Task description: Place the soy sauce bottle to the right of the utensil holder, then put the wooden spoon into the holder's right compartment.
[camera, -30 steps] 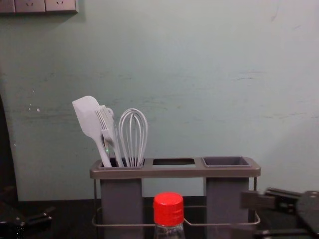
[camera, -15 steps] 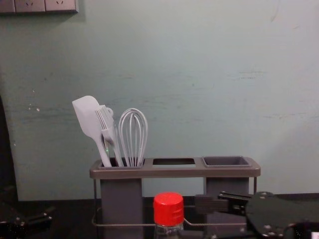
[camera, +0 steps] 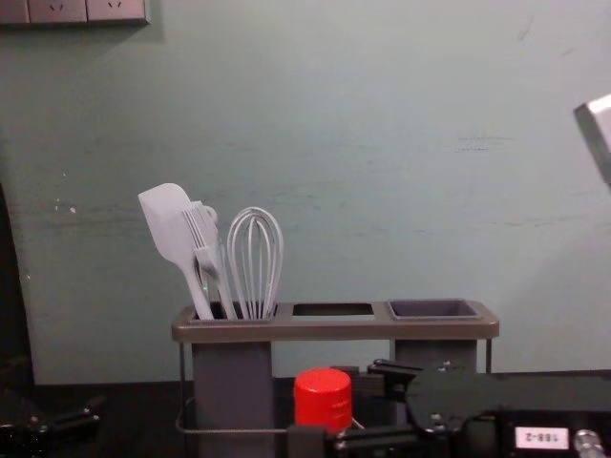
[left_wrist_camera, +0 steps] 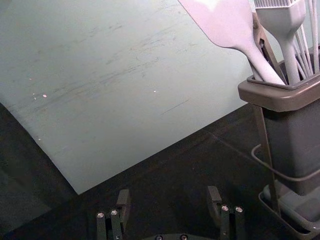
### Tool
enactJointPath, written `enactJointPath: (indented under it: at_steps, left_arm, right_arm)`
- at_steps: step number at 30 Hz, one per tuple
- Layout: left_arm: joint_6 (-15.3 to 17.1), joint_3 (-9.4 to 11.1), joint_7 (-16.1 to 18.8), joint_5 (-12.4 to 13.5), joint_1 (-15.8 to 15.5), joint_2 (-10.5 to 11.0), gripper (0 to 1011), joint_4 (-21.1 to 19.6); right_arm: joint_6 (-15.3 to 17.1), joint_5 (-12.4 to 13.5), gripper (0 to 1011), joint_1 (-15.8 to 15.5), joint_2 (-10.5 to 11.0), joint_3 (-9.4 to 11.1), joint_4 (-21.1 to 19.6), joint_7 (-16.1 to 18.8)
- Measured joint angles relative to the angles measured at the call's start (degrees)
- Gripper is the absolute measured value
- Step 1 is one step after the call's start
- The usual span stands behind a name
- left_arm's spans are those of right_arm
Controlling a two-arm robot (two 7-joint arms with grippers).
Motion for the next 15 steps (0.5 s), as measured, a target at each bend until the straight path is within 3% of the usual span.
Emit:
enactJointPath:
  at_steps: [9,15]
  left_arm:
    - [0.0,0.0,0.0,0.0,0.0,0.0,1005,0.0]
    - [0.0,0.0,0.0,0.0,0.0,0.0,1005,0.0]
  right_arm:
    - [0.1,0.0,997,-0.1,0.1,0.1,-0.1,0.0]
    - [-0.1,0.0,873,-0.3,0.3,0.2,-0.3,0.0]
